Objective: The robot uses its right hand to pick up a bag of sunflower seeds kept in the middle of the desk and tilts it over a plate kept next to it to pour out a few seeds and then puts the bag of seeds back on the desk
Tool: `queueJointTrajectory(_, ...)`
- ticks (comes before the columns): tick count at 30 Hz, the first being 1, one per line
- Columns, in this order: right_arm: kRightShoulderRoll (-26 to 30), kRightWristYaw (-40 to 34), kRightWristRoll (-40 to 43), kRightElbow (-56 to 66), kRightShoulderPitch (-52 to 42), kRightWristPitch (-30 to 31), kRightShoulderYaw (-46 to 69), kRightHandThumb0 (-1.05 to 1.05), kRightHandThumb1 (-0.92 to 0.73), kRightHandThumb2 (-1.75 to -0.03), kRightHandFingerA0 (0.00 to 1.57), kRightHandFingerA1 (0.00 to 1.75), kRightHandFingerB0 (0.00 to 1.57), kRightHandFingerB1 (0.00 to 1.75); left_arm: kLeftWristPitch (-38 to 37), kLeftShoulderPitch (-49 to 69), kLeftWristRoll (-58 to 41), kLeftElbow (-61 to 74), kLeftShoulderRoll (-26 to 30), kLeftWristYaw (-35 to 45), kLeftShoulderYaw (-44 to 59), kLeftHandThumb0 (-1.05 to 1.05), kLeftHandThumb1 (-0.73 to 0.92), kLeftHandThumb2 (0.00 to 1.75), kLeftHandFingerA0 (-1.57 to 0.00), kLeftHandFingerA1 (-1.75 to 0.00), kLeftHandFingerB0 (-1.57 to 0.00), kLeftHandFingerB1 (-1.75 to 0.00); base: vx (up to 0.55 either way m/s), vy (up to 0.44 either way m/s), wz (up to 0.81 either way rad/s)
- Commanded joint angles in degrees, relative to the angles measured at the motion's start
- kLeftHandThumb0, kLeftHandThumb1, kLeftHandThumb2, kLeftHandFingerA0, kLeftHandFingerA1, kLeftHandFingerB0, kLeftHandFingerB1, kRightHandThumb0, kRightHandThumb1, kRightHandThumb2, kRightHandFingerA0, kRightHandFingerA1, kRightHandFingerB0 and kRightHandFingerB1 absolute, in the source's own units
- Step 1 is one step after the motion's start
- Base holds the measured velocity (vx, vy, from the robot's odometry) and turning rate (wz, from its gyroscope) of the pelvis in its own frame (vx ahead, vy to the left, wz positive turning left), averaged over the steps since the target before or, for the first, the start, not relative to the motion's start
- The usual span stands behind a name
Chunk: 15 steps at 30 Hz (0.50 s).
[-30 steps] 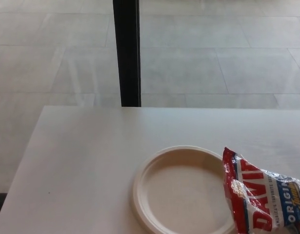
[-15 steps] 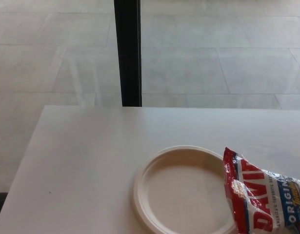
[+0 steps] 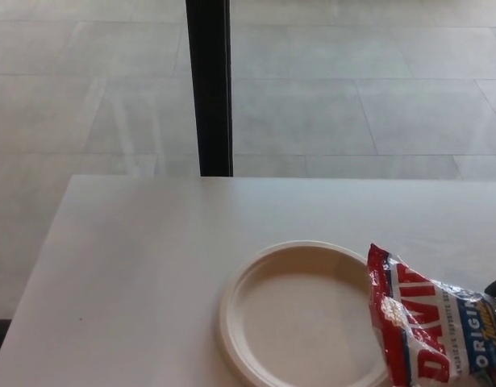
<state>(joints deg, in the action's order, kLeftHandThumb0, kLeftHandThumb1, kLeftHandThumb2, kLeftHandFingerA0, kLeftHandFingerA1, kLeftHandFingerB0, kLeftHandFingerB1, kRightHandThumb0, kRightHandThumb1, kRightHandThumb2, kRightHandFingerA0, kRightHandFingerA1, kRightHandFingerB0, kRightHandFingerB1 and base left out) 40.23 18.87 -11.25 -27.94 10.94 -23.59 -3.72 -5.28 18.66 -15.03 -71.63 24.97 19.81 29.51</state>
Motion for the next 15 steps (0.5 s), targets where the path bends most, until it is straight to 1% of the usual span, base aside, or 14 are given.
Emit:
queueJointTrajectory(1, -1.32, -0.86, -0.1, 1.25, 0.58, 2.26, 1.1, -0.36, 0.17, -0.72, 0.38, 0.82, 0.27, 0.73, -0.56, 0.71, -1.74, 0.36, 0.74, 1.24, 1.17, -0.6, 0.47, 1.02, -0.11, -0.61, 0.0, -0.52, 0.0, 0.0, 0.0)
queueJointTrajectory(3, -1.93, -1.21, -0.39, 1.79, 0.81, 3.12, 1.21, -0.36, 0.18, -0.72, 0.39, 0.82, 0.27, 0.73, -0.09, 1.07, -2.09, 1.01, 0.64, 1.4, 1.68, -0.62, 0.48, 1.02, -0.18, -0.65, -0.01, -0.53, 0.0, 0.0, 0.0)
queueJointTrajectory(4, -2.07, -1.39, -0.66, 2.05, 0.92, 3.31, 1.21, -0.36, 0.17, -0.73, 0.38, 0.82, 0.27, 0.73, -1.68, 1.32, 0.34, 1.17, 0.94, 0.22, -0.34, -0.62, 0.73, 0.73, -0.26, -0.72, -0.09, -0.51, 0.0, 0.0, 0.0)
queueJointTrajectory(5, -2.5, -1.69, -0.75, 2.37, 0.88, 3.56, 1.26, -1.05, -0.44, -0.61, 0.0, 1.41, 0.1, 1.27, -2.45, 1.62, 1.02, 1.44, 0.96, -0.12, -1.08, -0.62, 0.54, 1.05, -0.26, -0.68, -0.09, -0.55, 0.0, 0.0, 0.0)
queueJointTrajectory(6, -2.86, -2.16, -1.04, 2.99, 0.7, 3.94, 1.26, -1.05, -0.44, -0.61, 0.0, 1.42, 0.11, 1.27, -2.25, 1.39, 1.15, 1.26, 1.02, -0.82, -1.3, -0.64, 0.63, 1.0, -0.29, -0.69, -0.11, -0.55, 0.0, 0.0, 0.0)
queueJointTrajectory(7, -2.93, -2.2, -1.11, 3.16, 0.65, 4.08, 1.29, -1.05, -0.44, -0.61, 0.0, 1.42, 0.11, 1.27, -2.24, 1.39, 1.08, 1.26, 1.04, -0.93, -1.43, -0.64, 0.63, 1.0, -0.29, -0.69, -0.11, -0.55, 0.0, 0.0, 0.0)
queueJointTrajectory(8, -3.33, -2.71, -1.44, 3.32, 0.63, 4.04, 1.19, -1.05, -0.44, -0.6, 0.0, 1.41, 0.11, 1.27, -2.03, 1.16, 1.18, 0.86, 1.19, -0.89, -1.75, -0.67, 0.52, 1.05, -0.19, -0.63, 0.0, -0.51, 0.0, 0.0, 0.0)
queueJointTrajectory(9, -3.87, -3.07, -1.19, 3.25, 0.62, 3.57, 1.28, -1.05, -0.44, -0.6, 0.0, 1.42, 0.11, 1.28, -2.0, 1.14, 1.32, 0.98, 1.22, -1.12, -2.05, -0.61, 0.57, 1.09, -0.16, -0.61, 0.0, -0.51, 0.0, 0.0, 0.0)
queueJointTrajectory(10, -4.87, -2.93, -0.52, 4.28, 0.33, 4.65, 1.39, -1.05, -0.42, -0.59, 0.0, 1.44, 0.14, 1.3, -2.99, 1.3, 0.82, 0.91, 0.88, -1.31, -1.65, -0.65, 0.64, 1.01, -0.27, -0.67, -0.13, -0.55, 0.0, 0.0, 0.0)
queueJointTrajectory(11, -4.51, -2.7, -0.52, 4.39, 0.36, 4.75, 1.7, -1.05, -0.42, -0.59, 0.0, 1.44, 0.14, 1.3, -3.03, 1.1, 0.88, 0.89, 0.46, -1.44, -1.87, -0.65, 0.64, 1.01, -0.27, -0.67, -0.13, -0.55, 0.0, 0.0, 0.0)
queueJointTrajectory(12, -4.68, -2.46, -0.58, 5.03, 0.17, 5.41, 1.64, -1.05, -0.43, -0.61, 0.0, 1.42, 0.12, 1.29, -2.89, 0.98, 0.93, 0.77, 0.49, -1.76, -1.95, -0.36, 0.59, 1.16, -0.22, -0.63, -0.13, -0.57, 0.0, 0.0, 0.0)
queueJointTrajectory(13, -5.1, -3.02, -1.35, 5.89, -0.6, 5.76, 1.34, -1.05, -0.44, -0.62, 0.0, 1.43, 0.13, 1.3, -2.45, 0.83, 0.17, 0.66, 0.44, -1.24, -1.42, -0.68, 0.76, 0.76, -0.23, -0.68, -0.11, -0.52, 0.0, 0.0, 0.0)
queueJointTrajectory(14, -5.01, -2.96, -1.83, 6.57, -1.07, 6.36, 1.12, -1.05, -0.45, -0.62, 0.0, 1.43, 0.14, 1.29, -2.89, 1.13, 0.23, 0.83, 0.47, -0.7, -1.55, -0.72, 0.55, 1.07, -0.18, -0.64, -0.04, -0.53, 0.0, 0.0, 0.0)
queueJointTrajectory(15, -4.96, -2.91, -2.03, 6.95, -1.28, 6.73, 1.05, -1.05, -0.45, -0.62, 0.0, 1.43, 0.14, 1.29, -3.11, 1.26, 0.29, 0.89, 0.48, -0.5, -1.63, -0.72, 0.55, 1.07, -0.18, -0.64, -0.04, -0.53, 0.0, 0.0, 0.0)
